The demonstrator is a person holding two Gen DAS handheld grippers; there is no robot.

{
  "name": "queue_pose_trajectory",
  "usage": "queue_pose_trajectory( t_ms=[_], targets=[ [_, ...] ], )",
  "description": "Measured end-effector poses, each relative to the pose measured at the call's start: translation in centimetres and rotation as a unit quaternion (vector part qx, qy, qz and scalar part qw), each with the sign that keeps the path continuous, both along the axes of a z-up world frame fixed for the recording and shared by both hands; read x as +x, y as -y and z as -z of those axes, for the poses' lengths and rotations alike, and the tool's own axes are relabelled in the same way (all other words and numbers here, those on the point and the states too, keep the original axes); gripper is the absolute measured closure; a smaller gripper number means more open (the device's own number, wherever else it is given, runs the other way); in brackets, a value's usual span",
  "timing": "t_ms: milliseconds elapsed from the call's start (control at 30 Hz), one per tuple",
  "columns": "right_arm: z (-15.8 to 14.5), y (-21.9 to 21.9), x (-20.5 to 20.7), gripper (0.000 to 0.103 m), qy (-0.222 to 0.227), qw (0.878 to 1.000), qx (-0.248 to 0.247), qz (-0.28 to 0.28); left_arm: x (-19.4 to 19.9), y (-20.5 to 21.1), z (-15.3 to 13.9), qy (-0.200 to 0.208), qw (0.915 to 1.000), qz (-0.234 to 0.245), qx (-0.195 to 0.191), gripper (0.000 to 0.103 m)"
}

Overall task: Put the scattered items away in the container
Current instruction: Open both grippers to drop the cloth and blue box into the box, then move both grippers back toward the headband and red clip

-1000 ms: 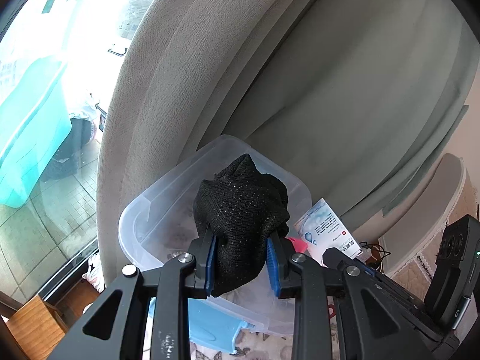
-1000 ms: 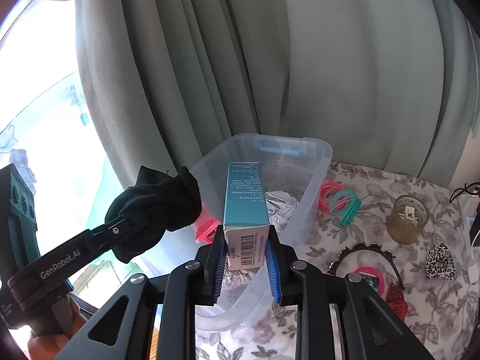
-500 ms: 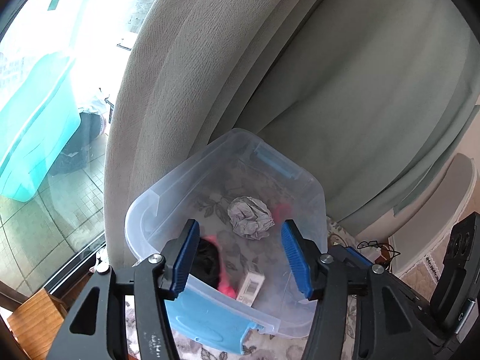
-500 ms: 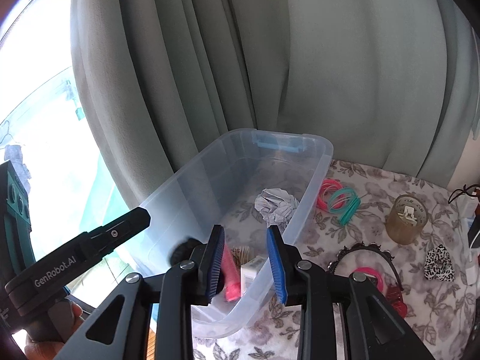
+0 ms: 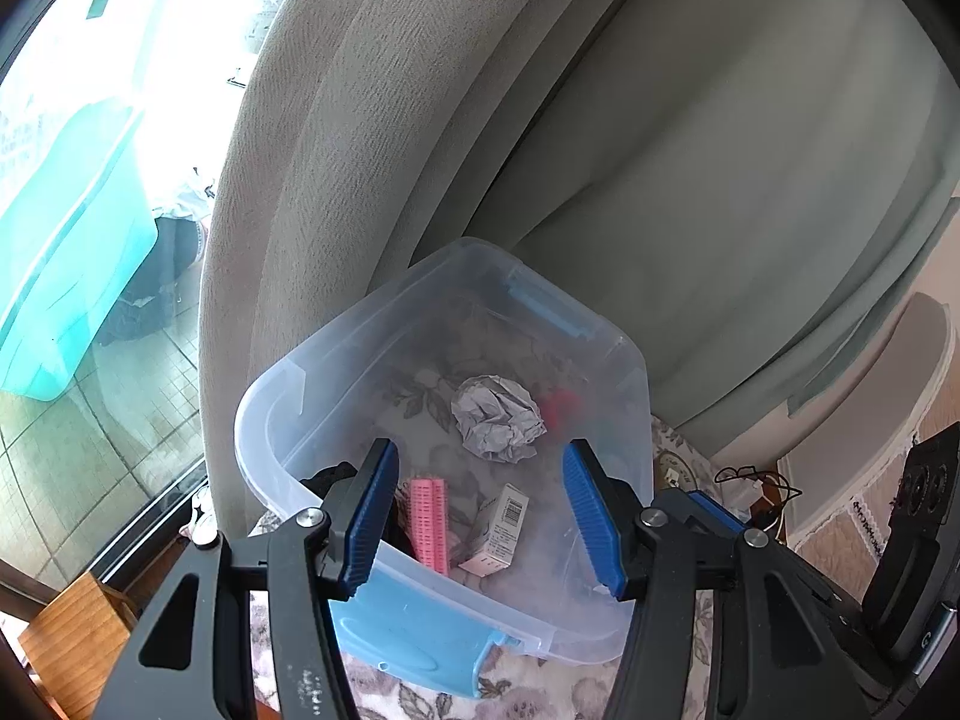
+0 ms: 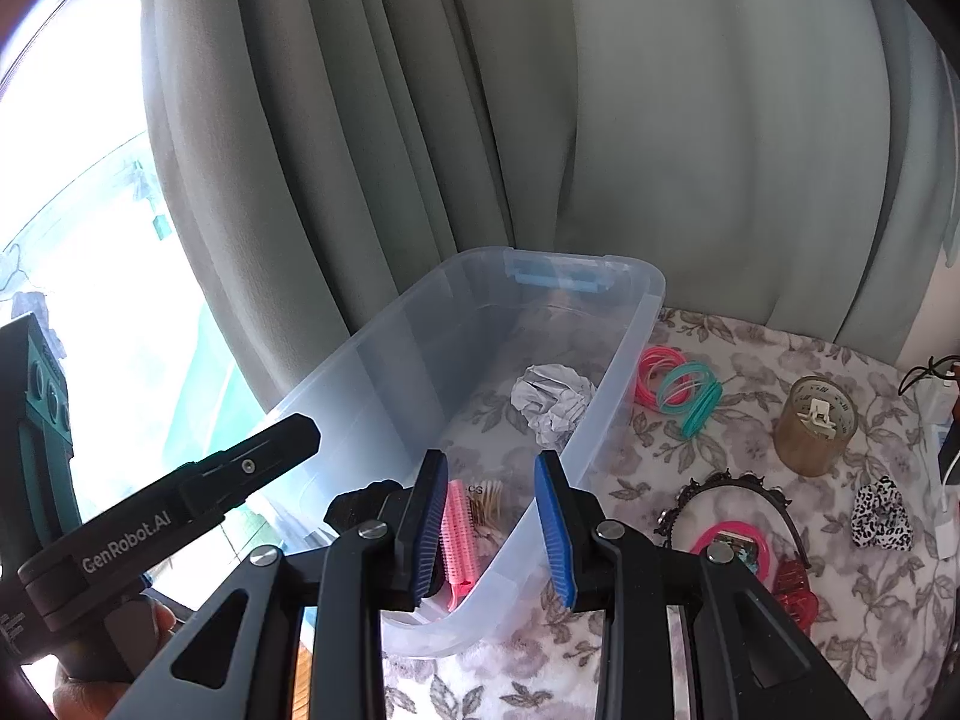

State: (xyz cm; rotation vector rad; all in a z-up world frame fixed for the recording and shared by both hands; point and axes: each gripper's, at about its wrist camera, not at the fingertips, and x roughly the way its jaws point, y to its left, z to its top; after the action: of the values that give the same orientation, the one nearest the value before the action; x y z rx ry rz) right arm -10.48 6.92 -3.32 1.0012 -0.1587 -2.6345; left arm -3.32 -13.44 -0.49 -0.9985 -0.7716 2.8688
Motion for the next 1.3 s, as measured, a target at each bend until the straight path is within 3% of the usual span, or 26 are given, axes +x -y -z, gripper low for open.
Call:
queue_pose_trajectory(
  t_ms=[200, 733, 933, 1033, 1300],
  targets=[
    [-0.5, -0.8, 0.7, 0.069, -0.006, 1.000, -0.011, 0.005, -0.9, -1.7, 0.4, -0.003, 0.9999, 0.003, -0.009, 0.045],
    [-4.0, -6.7, 5.8, 0.069, -0.062, 0.995, -0.063, 0.045, 1.3, -8.6, -3.7, -0.034, 0.9966, 0.044, -0.061, 0.038],
    [-5.1, -11.0, 8.0, 0.069, -0.080, 0.989, -0.090, 0.086, 1.9, -13.0, -4.9, -0.040, 0.9918, 0.084, -0.087, 0.038],
    [-5.3, -13.5, 8.9, 0.063, -0.089, 0.984, -0.104, 0.111, 2.0, -15.4, -5.2, -0.041, 0.9879, 0.109, -0.103, 0.038],
    [-3.7, -19.6, 10.3, 0.060, -0.080, 0.971, -0.135, 0.178, 1.3, -20.6, -4.2, -0.021, 0.9769, 0.161, -0.139, 0.036]
  ],
)
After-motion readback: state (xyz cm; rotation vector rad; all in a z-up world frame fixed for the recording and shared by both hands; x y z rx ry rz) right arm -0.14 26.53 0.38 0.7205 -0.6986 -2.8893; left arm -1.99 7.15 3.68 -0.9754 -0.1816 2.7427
